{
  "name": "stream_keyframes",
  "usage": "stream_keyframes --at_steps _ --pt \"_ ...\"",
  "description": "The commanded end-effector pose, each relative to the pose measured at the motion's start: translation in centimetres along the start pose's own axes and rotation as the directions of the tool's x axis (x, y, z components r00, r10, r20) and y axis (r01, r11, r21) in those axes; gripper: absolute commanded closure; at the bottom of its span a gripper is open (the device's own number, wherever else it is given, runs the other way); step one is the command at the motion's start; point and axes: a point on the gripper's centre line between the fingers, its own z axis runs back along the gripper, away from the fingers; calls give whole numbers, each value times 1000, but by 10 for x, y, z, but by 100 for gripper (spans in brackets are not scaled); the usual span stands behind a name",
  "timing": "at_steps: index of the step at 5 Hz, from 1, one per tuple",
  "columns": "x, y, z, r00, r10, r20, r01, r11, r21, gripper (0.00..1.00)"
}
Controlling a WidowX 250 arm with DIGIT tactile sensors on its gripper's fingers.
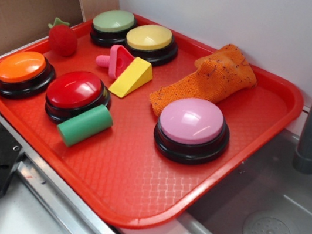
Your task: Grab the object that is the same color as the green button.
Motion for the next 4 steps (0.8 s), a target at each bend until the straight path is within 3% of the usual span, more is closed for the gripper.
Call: stream_keyframes --at_steps 1,4 --pt "0 0 0 1000 0 0 0 1000 0 0" --pt "11 -21 -108 987 75 -142 -75 997 5 0"
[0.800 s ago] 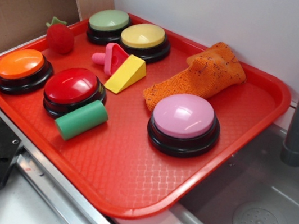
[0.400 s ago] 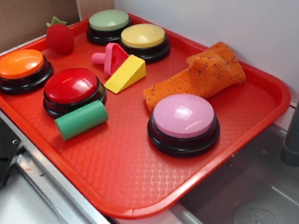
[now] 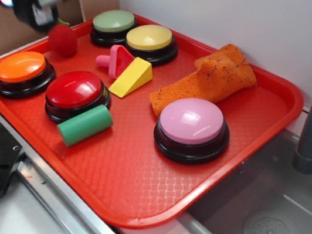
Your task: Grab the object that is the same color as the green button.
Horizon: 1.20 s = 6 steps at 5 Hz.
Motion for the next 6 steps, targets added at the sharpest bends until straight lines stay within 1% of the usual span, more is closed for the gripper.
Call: stream_keyframes --at_steps 1,2,3,4,5,6 --pt "5 -4 -58 992 127 -23 -127 992 18 0" --pt "4 1 -82 974 221 -38 -218 973 72 0" --pt "3 8 -105 965 261 -37 -257 962 91 0" --pt "5 11 -121 964 263 -42 -259 963 73 0" --pt "2 13 -132 960 278 -38 -272 956 106 0" --pt "6 11 -141 963 268 -14 -265 959 101 0"
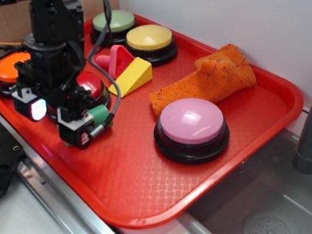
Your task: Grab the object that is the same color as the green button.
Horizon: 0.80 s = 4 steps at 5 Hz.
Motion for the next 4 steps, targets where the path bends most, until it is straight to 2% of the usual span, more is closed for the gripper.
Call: stream_keyframes --at_steps 1,2,3,4 --pt "6 -12 -18 997 -34 71 38 997 -61 0" --pt "9 -13 -21 996 -38 84 46 995 -93 80" --pt "8 -14 -21 995 -43 87 52 993 -103 100" --pt "10 -16 -21 993 -68 93 78 991 -109 100"
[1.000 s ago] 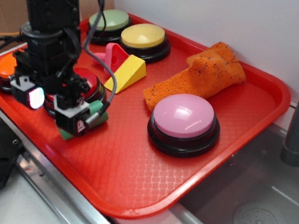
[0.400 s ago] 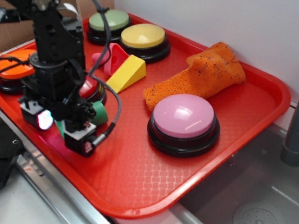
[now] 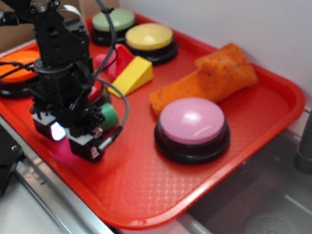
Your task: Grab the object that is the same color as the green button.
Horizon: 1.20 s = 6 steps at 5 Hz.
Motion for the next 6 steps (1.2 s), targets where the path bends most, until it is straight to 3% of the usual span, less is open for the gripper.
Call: stream_keyframes --at_steps 1,2,4,6 --pt "3 -7 4 998 -59 9 60 997 -39 100" --pt "10 -20 30 996 -87 -19 84 991 -102 100" --pt "47 -23 109 997 -61 40 63 997 -51 100" --pt "81 1 157 995 -77 68 76 997 19 100"
